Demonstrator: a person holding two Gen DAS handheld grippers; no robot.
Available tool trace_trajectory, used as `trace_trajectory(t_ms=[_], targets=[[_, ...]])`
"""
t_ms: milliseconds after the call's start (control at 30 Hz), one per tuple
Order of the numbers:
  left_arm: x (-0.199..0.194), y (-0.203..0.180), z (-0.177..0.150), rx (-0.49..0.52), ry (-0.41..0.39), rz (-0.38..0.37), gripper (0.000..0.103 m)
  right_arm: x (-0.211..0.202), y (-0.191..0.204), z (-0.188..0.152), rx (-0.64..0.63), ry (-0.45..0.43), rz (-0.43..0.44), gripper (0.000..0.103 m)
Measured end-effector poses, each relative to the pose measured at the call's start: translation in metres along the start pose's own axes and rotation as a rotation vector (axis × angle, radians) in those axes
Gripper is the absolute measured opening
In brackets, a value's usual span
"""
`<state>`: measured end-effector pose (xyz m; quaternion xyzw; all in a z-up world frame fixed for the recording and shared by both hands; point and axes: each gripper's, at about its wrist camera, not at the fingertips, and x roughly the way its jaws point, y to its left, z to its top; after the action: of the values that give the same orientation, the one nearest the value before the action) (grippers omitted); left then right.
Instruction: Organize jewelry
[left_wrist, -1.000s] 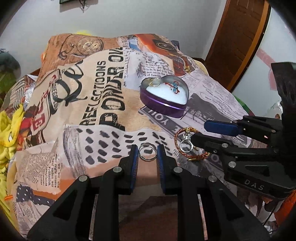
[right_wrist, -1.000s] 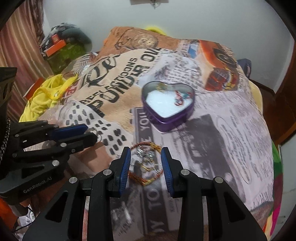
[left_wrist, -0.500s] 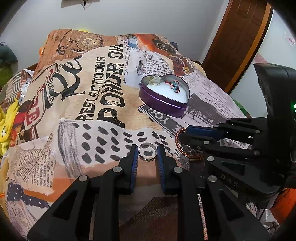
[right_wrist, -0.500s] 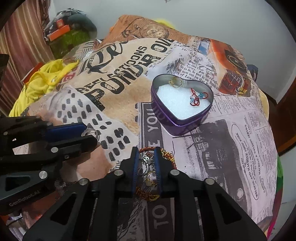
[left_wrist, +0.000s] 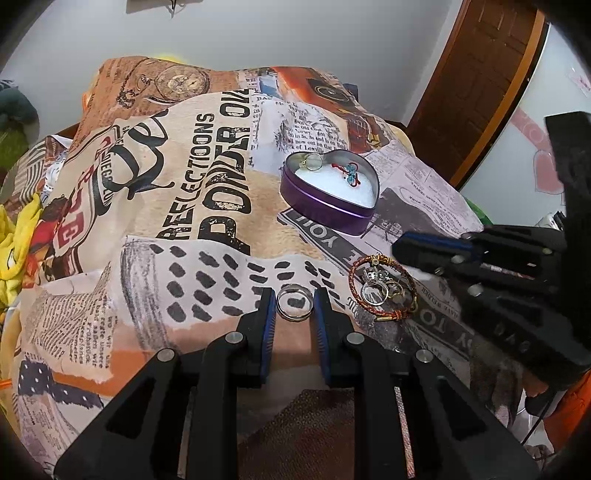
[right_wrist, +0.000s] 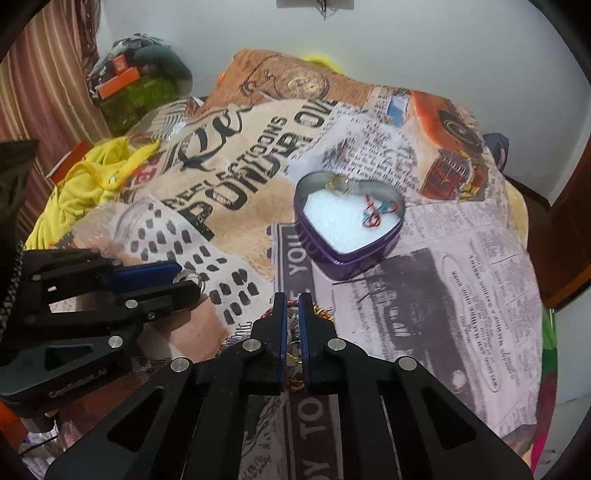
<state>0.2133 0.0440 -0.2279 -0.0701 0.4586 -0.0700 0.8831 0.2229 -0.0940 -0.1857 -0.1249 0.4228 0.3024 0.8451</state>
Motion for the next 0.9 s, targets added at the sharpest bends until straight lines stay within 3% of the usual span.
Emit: trace_trajectory(t_ms=[233,367,733,900], targets=[[-0.003,-0.001,-0.002,0.002,-0.004,-0.005,0.020,-0.004,-0.005,-0.004,0.009,0.021,0.013,0.006],[-0.002,-0.002,-0.003,0.003,-0.004,-0.012,0.020,0.006,-0.005,-0.014,-0.013,0.064,-0.014,0.019],[0.004,0.000,-0.003,0.005,-0.004,-0.018,0.020,0.023,-0.004,-0.015,-0.056,0.089,-0.018,0.019],[0.006,0.001,-0.002,0.000,-0.003,-0.022,0.020,0.031,0.000,-0.015,-0.072,0.109,-0.009,0.012]])
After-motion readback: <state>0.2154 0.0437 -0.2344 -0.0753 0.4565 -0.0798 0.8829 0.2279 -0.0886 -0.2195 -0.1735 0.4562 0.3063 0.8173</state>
